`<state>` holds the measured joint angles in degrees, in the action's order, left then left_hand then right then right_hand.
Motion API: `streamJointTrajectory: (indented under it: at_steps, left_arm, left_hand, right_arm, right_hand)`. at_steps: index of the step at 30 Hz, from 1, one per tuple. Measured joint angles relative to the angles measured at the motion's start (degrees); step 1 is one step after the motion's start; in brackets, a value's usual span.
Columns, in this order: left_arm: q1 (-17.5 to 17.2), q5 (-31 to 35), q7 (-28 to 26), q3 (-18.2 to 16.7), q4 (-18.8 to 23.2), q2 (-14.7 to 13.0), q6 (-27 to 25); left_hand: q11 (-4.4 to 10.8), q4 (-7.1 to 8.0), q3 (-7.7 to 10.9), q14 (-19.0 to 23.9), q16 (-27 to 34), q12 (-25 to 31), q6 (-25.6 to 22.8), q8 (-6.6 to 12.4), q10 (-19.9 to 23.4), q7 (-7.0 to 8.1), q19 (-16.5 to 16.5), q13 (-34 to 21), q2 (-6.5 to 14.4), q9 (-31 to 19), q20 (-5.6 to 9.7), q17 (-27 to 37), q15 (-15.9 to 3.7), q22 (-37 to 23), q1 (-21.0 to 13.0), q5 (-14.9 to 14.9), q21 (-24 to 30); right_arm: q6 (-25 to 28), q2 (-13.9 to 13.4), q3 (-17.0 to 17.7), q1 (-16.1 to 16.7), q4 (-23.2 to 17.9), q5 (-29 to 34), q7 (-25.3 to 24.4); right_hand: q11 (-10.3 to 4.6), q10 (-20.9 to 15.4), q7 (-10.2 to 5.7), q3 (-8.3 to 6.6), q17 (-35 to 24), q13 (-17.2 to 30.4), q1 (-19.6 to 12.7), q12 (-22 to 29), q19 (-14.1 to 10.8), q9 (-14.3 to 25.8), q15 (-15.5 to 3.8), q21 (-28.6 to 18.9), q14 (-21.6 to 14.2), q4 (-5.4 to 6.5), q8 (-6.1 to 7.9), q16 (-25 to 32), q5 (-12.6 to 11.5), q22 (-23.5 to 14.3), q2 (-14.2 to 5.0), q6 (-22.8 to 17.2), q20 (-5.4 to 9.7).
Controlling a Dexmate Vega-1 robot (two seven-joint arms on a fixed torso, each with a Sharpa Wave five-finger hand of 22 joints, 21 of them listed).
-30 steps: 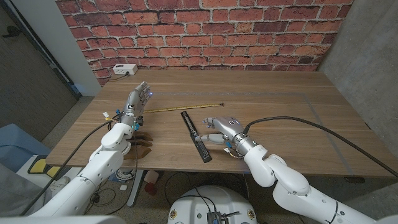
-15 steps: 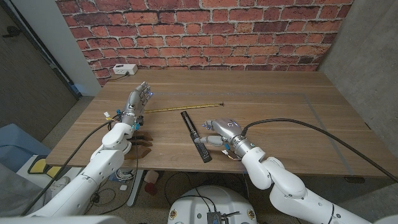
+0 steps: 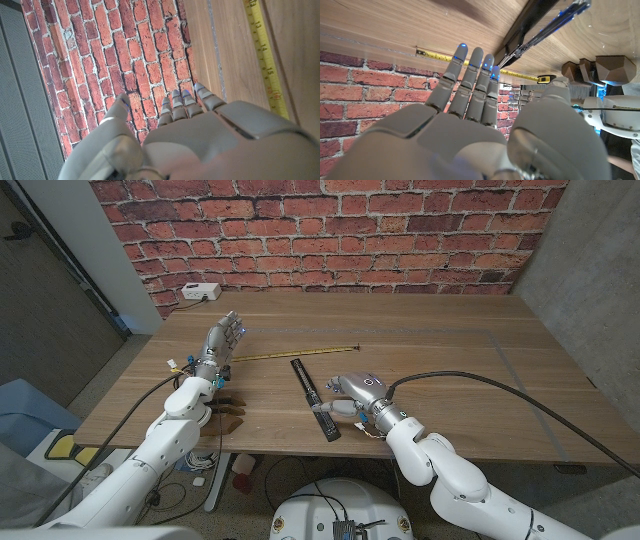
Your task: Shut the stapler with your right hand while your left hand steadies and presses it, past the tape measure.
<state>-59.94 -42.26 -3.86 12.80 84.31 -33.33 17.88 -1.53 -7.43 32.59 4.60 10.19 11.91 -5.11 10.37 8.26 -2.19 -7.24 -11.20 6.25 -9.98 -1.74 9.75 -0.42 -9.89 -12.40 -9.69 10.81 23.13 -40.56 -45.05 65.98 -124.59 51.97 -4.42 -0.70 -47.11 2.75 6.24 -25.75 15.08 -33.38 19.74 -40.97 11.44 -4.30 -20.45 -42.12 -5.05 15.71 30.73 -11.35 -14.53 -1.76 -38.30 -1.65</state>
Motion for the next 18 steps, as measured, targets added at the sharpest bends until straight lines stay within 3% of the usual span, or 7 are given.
streamJointTrajectory:
  at_steps: [6, 18]
  left_arm:
    - [0.19, -0.22, 0.3, 0.04, -0.38, 0.3, 0.24]
    - [0.29, -0.45, 0.58, 0.09, -0.44, 0.15, 0.26]
  left_hand:
    - [0.0, 0.63, -0.63, 0.0, 0.0, 0.0, 0.0, 0.0, 0.0, 0.0, 0.0, 0.0, 0.23, 0.0, 0.0, 0.27, 0.0, 0.0, 1.11, 0.0, 0.0]
    - [0.0, 1.56, -1.13, 0.0, 0.0, 0.0, 0.0, 0.0, 0.0, 0.01, 0.0, 0.0, 0.02, 0.0, 0.0, 0.26, 0.0, 0.0, 2.52, 0.0, 0.0]
  right_arm:
    - [0.28, 0.28, -0.72, -0.2, 0.21, 1.05, 0.53]
    - [2.04, 0.99, -1.82, -0.13, 0.15, 4.05, 1.86]
  right_hand:
    - [-0.14, -1.9, 0.1, 0.33, 0.0, -0.28, 0.75, 0.4, -1.02, 0.0, -0.36, -0.88, -1.53, 0.33, 0.84, 0.21, 0.0, -0.53, 0.33, -1.94, 0.22]
    - [0.09, -2.13, 0.1, 1.1, -0.17, -0.67, 2.01, 0.4, -1.46, 0.0, -0.61, -1.72, -2.21, 0.63, 0.84, 0.21, 0.0, -0.97, 0.99, -2.34, 0.39]
